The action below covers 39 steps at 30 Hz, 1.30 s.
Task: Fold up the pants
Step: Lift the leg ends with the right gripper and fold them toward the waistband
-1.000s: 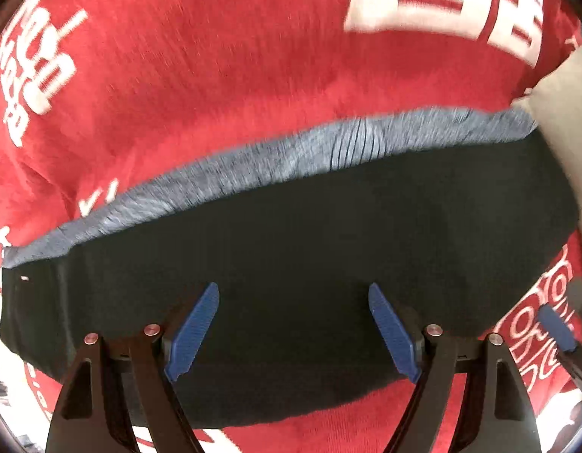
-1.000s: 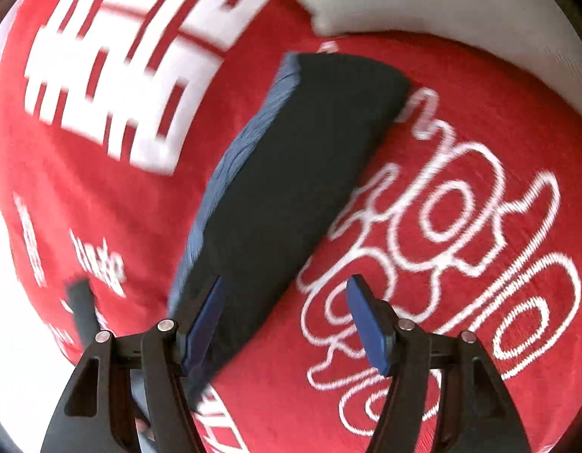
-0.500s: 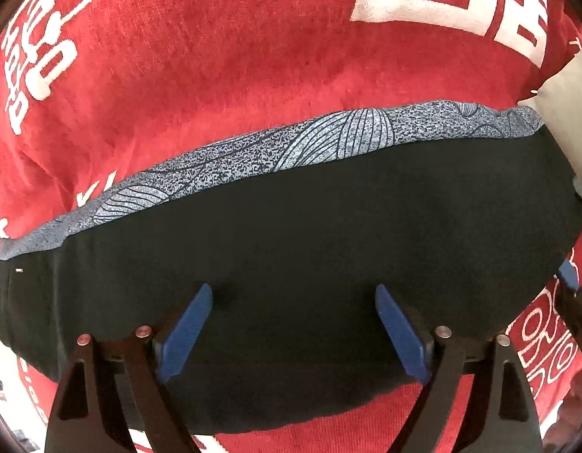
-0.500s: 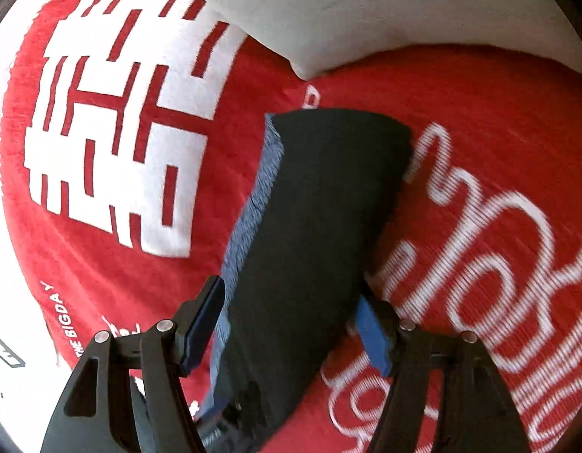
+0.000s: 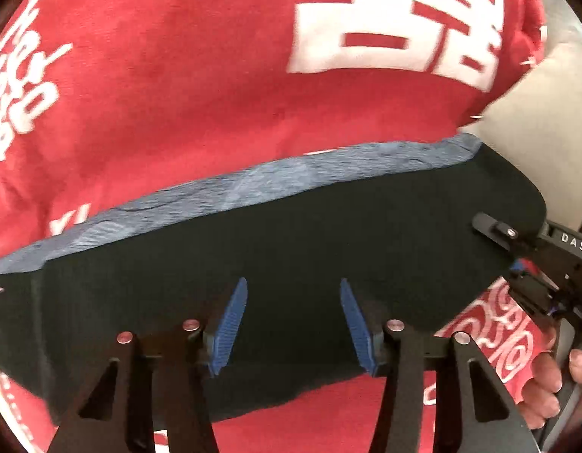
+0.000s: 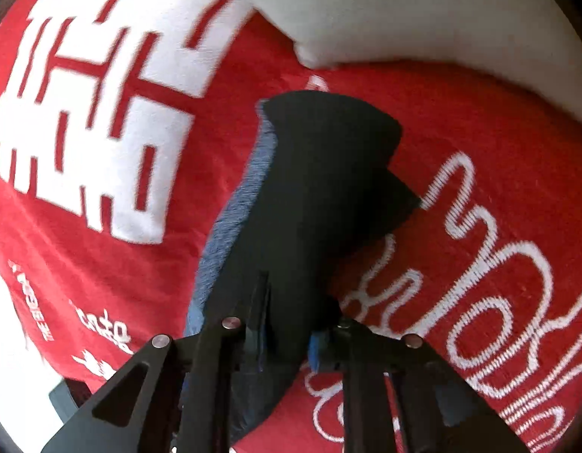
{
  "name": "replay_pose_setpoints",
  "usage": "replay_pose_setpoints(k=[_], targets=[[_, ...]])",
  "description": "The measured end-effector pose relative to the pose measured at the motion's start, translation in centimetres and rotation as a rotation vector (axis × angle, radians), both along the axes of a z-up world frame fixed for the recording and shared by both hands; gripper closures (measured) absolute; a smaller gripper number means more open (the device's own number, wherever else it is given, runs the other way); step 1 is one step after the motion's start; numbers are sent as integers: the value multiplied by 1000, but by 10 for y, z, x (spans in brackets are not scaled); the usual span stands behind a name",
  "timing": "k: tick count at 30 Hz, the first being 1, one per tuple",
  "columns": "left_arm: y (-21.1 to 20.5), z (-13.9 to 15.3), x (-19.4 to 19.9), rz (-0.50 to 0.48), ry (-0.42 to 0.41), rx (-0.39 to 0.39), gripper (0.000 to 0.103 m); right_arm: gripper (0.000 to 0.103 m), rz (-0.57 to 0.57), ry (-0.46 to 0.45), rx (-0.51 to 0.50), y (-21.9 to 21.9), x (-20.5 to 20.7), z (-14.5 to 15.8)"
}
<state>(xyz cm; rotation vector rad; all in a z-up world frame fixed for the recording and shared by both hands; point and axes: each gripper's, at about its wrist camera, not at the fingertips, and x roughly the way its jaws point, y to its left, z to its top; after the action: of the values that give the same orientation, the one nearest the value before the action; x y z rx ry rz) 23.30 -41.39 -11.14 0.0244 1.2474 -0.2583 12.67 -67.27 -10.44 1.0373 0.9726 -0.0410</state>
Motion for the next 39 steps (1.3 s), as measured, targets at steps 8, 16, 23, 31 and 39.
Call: replay_pose_setpoints(k=[8, 16, 23, 31, 39], targets=[[-7, -29, -21, -26, -71, -79, 49, 92, 249, -143, -350, 62, 9, 74], [31, -30, -21, -57, -43, -198, 49, 93, 477, -236, -581, 146, 11, 119], [140, -4, -24, 78, -14, -204, 49, 93, 626, -282, -726, 225, -2, 133], [269, -19, -31, 228, -3, -60, 49, 93, 848, -229, -849, 348, -16, 73], [322, -42, -51, 275, 24, -16, 49, 90, 945, -137, -912, 395, -42, 11]])
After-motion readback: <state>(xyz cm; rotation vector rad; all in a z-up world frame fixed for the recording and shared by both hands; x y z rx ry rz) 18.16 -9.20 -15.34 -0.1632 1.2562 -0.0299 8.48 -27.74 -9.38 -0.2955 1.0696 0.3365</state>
